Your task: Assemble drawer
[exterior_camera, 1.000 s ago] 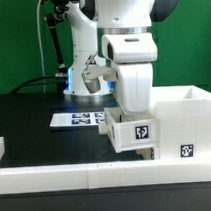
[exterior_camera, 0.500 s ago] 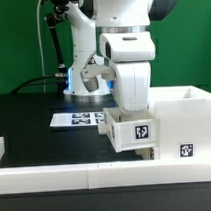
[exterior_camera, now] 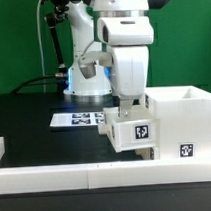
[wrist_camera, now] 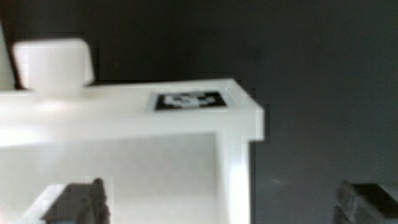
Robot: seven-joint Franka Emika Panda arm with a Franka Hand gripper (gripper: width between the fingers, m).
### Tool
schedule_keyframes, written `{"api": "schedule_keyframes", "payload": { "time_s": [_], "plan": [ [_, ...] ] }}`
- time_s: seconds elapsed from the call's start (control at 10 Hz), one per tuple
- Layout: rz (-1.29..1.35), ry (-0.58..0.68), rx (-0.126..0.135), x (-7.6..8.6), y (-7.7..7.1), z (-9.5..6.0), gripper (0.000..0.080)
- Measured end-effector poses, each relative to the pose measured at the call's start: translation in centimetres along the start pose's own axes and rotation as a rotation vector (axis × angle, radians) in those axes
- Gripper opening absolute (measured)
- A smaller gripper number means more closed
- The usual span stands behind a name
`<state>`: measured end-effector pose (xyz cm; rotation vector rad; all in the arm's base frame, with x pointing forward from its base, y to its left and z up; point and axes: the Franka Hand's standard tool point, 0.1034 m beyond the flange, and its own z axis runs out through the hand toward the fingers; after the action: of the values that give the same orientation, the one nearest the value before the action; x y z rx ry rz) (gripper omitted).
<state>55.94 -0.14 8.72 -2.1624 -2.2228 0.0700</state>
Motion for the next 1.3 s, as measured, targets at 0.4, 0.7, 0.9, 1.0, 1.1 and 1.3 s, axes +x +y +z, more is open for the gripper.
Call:
{"api": "schedule_keyframes", "payload": {
  "time_s": [0.4,0.7,0.9,1.0,1.1,1.3],
  "plan": [
    [-0.057,-0.017,0.020,-2.0,4.0,-1.1,0.0649],
    [-0.075,0.012,0.026,-2.4,3.8,-0.7,0.0649],
    [-0.038,0.119,0.038,-3.2,3.9,0.3,0.0649],
    [-0.024,0.175,0.050,-3.3,3.7,0.8,0.0649],
    [-0.007,0.230,0.054,-3.4,3.5,1.3,0.0649],
    [0.029,0.283,0.062,-3.8,3.2,2.3,0.0649]
  ]
}}
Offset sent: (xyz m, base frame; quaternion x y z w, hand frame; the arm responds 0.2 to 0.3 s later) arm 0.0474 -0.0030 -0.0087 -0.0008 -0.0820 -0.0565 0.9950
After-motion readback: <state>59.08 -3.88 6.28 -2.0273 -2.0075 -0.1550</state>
